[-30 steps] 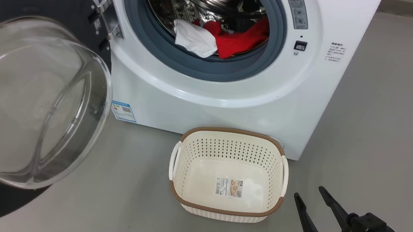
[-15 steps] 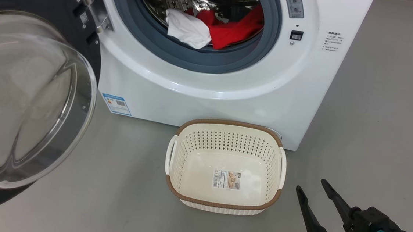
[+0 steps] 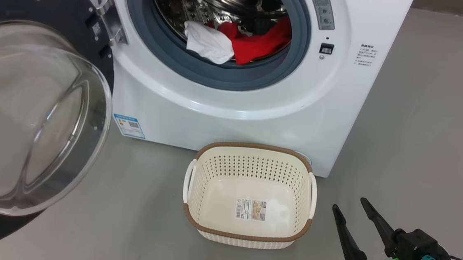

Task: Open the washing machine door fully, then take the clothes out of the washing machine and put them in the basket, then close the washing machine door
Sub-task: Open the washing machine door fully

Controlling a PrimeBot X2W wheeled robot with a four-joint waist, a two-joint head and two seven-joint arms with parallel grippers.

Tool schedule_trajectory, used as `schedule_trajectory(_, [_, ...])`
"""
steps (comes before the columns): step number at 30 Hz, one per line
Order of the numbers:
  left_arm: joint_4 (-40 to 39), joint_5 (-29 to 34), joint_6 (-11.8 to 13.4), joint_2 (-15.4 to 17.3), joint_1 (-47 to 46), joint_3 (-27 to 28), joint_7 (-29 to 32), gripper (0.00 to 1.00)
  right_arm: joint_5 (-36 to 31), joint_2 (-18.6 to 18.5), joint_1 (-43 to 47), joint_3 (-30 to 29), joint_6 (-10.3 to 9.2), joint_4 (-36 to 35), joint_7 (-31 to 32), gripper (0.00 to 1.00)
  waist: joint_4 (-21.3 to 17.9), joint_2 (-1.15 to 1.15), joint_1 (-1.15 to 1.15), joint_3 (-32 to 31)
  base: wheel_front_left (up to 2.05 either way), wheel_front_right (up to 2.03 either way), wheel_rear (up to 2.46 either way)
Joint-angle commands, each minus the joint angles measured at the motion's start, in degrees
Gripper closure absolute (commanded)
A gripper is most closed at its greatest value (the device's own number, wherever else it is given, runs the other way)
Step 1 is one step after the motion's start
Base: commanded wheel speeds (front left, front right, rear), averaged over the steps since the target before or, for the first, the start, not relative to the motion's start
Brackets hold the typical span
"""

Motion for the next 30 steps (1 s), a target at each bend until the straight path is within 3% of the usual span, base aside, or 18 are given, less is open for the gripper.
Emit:
schedule_trajectory(1, [-2.4, -0.5, 0.0, 1.9, 1.3, 0.0, -0.2, 0.85, 0.0, 0.0, -0.8, 1.1, 0.36, -1.1, -0.5, 0.00, 0.0, 0.00, 0.00, -0.7, 0.00, 0.00, 0.00])
schedule_trajectory(12, [-10.6, -1.5, 0.0, -2.1, 9.1, -7.3, -0.2, 0.75, 0.5, 0.4, 0.6, 0.7, 0.36, -1.0, -0.5, 0.00, -0.5, 0.00, 0.00, -3.3, 0.00, 0.00, 0.00])
schedule_trajectory(16, [-14.5, -1.3, 0.0, -3.6, 13.0, -11.7, -0.2, 0.56, 0.5, 0.5, 1.0, 0.1, 0.36, -1.2, -0.5, 0.00, -1.4, 0.00, 0.00, -3.6, 0.00, 0.00, 0.00])
schedule_trajectory(17, [-14.5, -1.3, 0.0, -3.6, 13.0, -11.7, -0.2, 0.56, 0.5, 0.5, 1.0, 0.1, 0.36, -1.2, -0.5, 0.00, -1.4, 0.00, 0.00, -3.6, 0.00, 0.00, 0.00])
schedule_trajectory(18, [-15.8, -1.6, 0.0, -4.1, 14.6, -13.9, -0.2, 0.33, 0.5, 0.6, 1.1, -0.2, 0.36, -1.3, -0.5, 0.00, -1.9, 0.00, 0.00, -3.6, 0.00, 0.00, 0.00])
schedule_trajectory(19, [-15.8, -1.6, 0.0, -4.1, 14.6, -13.9, -0.2, 0.33, 0.5, 0.6, 1.1, -0.2, 0.36, -1.3, -0.5, 0.00, -1.9, 0.00, 0.00, -3.6, 0.00, 0.00, 0.00])
schedule_trajectory(20, [-16.6, -1.8, 0.0, -4.3, 15.8, -15.6, -0.2, 0.12, 0.4, 0.5, 1.2, -0.6, 0.36, -1.4, -0.5, 0.00, -2.6, 0.00, 0.00, -3.5, 0.00, 0.00, 0.00])
schedule_trajectory(21, [-16.8, -2.1, 0.0, -4.4, 16.2, -16.2, -0.2, 0.00, 0.4, 0.5, 1.2, -0.9, 0.36, -1.5, -0.5, 0.00, -2.8, 0.00, 0.00, -3.4, 0.00, 0.00, 0.00])
schedule_trajectory(30, [-17.8, -3.9, 0.0, -4.7, 17.7, -20.6, -0.2, 0.00, 0.3, 0.4, 1.2, -2.6, 0.36, -1.7, -0.5, 0.00, -5.8, 0.00, 0.00, -2.9, 0.00, 0.00, 0.00])
